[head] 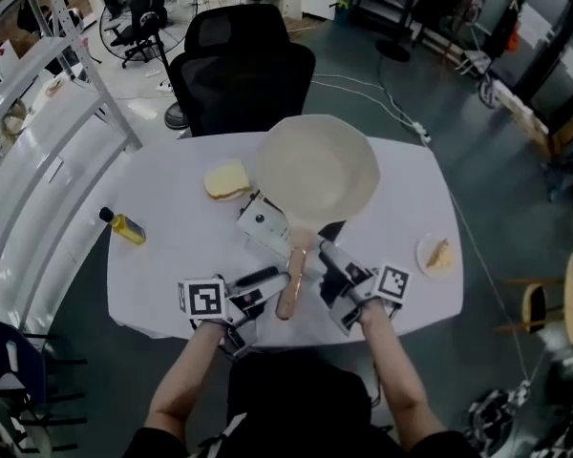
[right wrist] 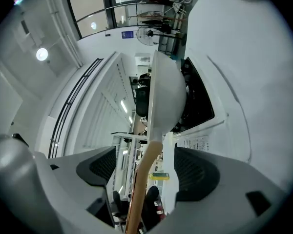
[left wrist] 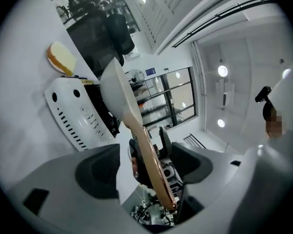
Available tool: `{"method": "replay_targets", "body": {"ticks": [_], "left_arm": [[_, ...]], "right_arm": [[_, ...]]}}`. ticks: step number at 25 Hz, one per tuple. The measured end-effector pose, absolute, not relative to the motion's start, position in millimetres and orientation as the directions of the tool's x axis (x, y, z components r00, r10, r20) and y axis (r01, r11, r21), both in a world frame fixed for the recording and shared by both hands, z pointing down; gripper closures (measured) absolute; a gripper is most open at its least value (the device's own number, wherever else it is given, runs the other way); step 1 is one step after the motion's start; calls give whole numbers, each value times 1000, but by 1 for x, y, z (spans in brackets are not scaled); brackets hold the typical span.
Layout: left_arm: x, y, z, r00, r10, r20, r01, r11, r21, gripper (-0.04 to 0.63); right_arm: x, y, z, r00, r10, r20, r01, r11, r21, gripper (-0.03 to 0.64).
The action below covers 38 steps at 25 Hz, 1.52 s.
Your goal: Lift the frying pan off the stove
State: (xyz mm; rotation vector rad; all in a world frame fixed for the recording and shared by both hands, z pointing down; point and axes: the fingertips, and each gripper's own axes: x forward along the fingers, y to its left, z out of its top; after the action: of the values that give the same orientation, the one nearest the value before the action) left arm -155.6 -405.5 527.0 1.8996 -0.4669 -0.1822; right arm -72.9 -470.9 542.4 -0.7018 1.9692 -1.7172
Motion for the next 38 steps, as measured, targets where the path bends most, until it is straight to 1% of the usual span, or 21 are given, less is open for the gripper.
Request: {"method": "replay_targets", "body": {"ticks": [7, 10, 14, 15, 16, 17, 19, 22, 29, 38], "left_arm": [[-122, -409, 519, 976, -219, -3, -74, -340, 937, 281], [-113, -405, 527, 992, -122, -3, -46, -398, 916, 281], [-103, -400, 534, 998, -58, 21, -43, -419, 907, 284], [-101, -399, 535, 999, -46, 24, -41, -428, 903, 306], [-100, -398, 534, 999, -38, 20, -35, -430, 902, 395], [-99, -398, 534, 999, -35, 12, -26, -421, 907, 427], [-98, -399, 533, 999, -34, -2, -12, -402, 915, 440], [-97, -400, 533, 999, -32, 0, -13, -424, 905, 442], [-90, -399, 534, 999, -28, 26, -36, -473, 880, 431], [-89, -402, 531, 998, -32, 47, -57, -515, 855, 422]], "right_arm": [[-96, -492, 554, -809, -585, 65, -146, 91, -985, 267], [-109, -502, 554, -825, -561, 76, -154, 93, -984, 268], [-125, -515, 559, -848, -522, 95, -182, 118, -976, 268], [-129, -517, 559, -853, -512, 97, -188, 128, -974, 270], [-132, -519, 558, -858, -503, 100, -195, 140, -971, 305], [-133, -519, 557, -862, -496, 106, -203, 146, -968, 403], [-133, -519, 555, -866, -487, 112, -207, 145, -968, 405], [-134, -520, 552, -872, -480, 96, -190, 150, -970, 408], [-132, -520, 548, -870, -489, 64, -167, 170, -971, 405], [-131, -524, 546, -861, -505, 62, -191, 208, -959, 399]]}}
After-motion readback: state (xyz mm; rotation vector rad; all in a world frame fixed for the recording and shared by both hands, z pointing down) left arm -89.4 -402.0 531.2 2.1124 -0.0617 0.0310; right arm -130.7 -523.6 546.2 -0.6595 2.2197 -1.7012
